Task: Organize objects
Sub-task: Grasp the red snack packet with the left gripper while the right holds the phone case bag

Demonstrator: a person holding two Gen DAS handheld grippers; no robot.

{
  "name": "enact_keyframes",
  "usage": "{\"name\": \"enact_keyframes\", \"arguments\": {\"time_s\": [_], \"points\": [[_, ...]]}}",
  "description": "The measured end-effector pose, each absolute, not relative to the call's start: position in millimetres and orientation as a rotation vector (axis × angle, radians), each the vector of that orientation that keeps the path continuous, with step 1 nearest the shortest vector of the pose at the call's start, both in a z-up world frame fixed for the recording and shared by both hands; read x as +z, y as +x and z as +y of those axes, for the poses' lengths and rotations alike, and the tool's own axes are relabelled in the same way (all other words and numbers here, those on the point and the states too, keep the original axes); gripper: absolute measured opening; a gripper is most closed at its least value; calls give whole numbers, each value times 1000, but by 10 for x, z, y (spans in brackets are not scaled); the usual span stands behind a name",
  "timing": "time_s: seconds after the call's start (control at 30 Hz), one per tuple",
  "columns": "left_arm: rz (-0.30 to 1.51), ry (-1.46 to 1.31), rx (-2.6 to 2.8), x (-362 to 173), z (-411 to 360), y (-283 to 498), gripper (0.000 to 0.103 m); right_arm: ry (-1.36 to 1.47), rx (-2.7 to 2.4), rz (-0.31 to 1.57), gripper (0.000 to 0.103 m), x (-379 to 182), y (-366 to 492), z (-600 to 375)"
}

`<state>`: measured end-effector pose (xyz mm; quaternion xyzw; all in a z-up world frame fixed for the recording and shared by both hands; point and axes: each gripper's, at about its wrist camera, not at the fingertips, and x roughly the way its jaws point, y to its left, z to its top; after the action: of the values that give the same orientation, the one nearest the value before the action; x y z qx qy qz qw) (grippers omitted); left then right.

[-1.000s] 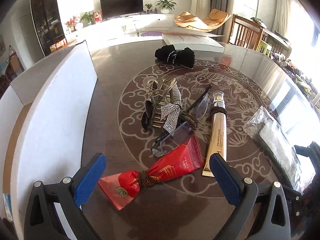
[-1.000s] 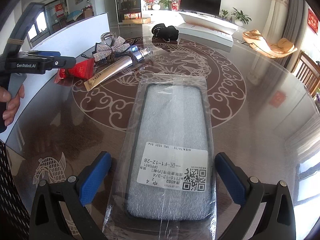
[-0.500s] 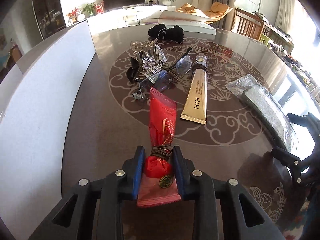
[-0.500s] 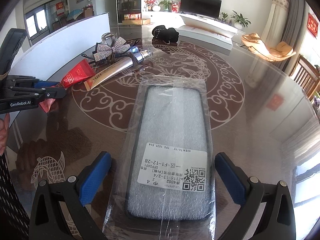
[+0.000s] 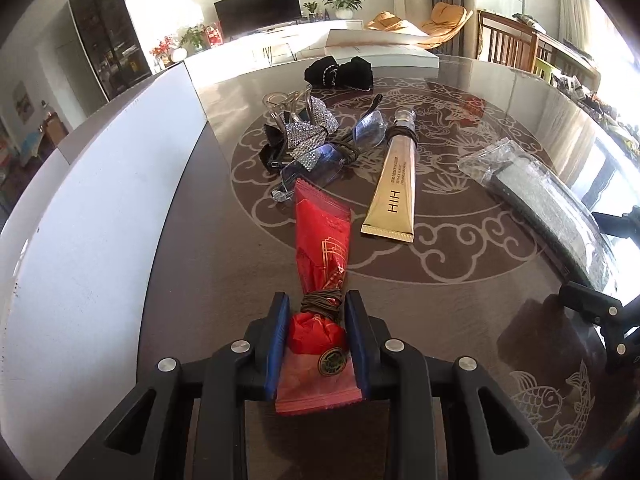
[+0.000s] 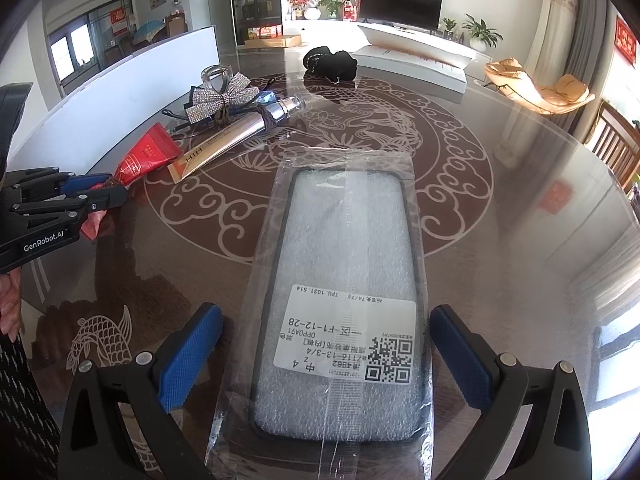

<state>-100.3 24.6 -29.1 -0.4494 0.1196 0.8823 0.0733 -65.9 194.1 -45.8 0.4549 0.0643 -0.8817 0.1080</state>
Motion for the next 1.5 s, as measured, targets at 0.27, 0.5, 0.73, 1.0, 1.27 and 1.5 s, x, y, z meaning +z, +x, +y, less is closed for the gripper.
{"name": "enact_keyframes", "arguments": {"time_s": [0.27, 0.5, 0.73, 1.0, 1.27, 1.5], "points": [[358, -1353, 2646, -285, 234, -987, 29, 1340, -2592, 185, 103, -458, -661, 1941], [185, -1347, 2614, -301, 63, -1007, 29, 1341, -2593, 185, 103, -458, -661, 1940], [201, -1310, 2692, -324, 40, -957, 53, 1343, -2594, 186, 103, -457, -661, 1942], [118, -1370, 2702, -377, -89, -1019, 88, 1342, -2595, 186, 103, -457, -661, 1940], [117, -1399, 2659, -422, -72, -1050, 103, 1342, -2595, 185, 103, -457, -662, 1942], [164, -1406, 2585, -419, -84, -1078, 103, 1349, -2587, 181, 103, -455, -672, 1946]]}}
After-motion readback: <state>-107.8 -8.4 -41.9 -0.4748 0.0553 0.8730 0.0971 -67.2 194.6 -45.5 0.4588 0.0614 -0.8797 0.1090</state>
